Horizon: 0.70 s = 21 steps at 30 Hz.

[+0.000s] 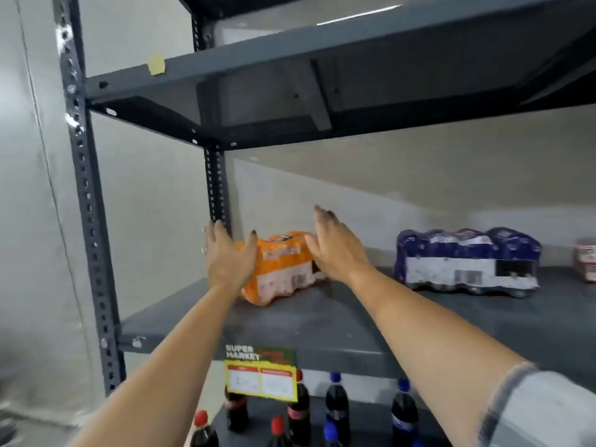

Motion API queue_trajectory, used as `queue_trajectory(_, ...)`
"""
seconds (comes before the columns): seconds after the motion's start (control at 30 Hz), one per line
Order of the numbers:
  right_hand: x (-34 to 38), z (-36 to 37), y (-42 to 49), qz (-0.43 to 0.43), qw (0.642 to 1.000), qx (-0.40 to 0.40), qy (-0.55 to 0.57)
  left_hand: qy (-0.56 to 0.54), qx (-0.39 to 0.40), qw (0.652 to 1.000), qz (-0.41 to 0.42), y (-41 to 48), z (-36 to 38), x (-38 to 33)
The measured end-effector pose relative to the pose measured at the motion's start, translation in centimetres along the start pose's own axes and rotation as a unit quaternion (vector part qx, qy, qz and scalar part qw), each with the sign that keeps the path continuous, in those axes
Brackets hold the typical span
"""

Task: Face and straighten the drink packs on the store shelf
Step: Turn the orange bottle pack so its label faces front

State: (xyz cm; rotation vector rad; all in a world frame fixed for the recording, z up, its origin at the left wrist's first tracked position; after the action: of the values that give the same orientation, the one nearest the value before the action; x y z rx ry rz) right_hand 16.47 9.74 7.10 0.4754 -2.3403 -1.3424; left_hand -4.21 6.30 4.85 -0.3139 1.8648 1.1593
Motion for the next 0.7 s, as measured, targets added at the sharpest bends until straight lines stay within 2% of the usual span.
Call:
queue_trajectory(0.07, -2.7, 1.3, 1.8, 0.164, 0.985, -0.02, 0.049, -0.039, 0.028, 0.984, -0.171, 2.3, 2.6, 4.2)
queue_trajectory(0.1, -4.3, 2.6, 2.0, 0.248, 0.966, -0.001, 0.068, -0.072, 0.082, 0.968, -0.227, 3.5, 5.1, 6.6)
queue_trajectory(0.13, -5.3, 3.8, 1.8, 0.306, 0.947, 0.05, 0.078, -0.093, 0.098, 0.956, -0.262, 5.0, 7.4, 8.6)
queue_trajectory(0.2, -6.0, 6.7, 1.0, 0.37, 0.911, 0.134, 0.122, -0.111, 0.103, 0.945, -0.289, 8.7, 11.6, 12.8)
queue_trajectory(0.3, -6.4, 7.7, 0.5, 0.387, 0.9, 0.129, 0.155, -0.154, 0.132, 0.924, -0.325, 7.3, 10.8, 11.5)
queue_trajectory(0.5, -7.6, 7.1, 0.9, 0.402, 0.894, 0.076, 0.183, -0.201, 0.166, 0.917, -0.302, 4.8, 8.5, 6.3)
queue_trajectory(0.6, -8.3, 6.3, 0.7, 0.408, 0.885, 0.079, 0.21, -0.234, 0.185, 0.921, -0.251, 4.6, 8.7, 4.9)
queue_trajectory(0.7, -9.2, 5.1, -0.2, 0.435, 0.86, 0.074, 0.257, -0.293, 0.207, 0.912, -0.199, 4.1, 8.7, 3.1)
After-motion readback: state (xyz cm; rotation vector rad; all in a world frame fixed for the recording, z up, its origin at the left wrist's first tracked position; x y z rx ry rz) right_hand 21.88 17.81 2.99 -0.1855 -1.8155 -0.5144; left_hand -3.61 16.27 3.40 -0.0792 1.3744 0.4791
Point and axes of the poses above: each hand's wrist, its own y-axis towards the middle knuckle, its own z-axis out of the palm, x = y × z, the point moved 9 cm from there along y, towards the middle knuckle, and after that the axes turned 13 degrees about -x, right-handed, at the moved point
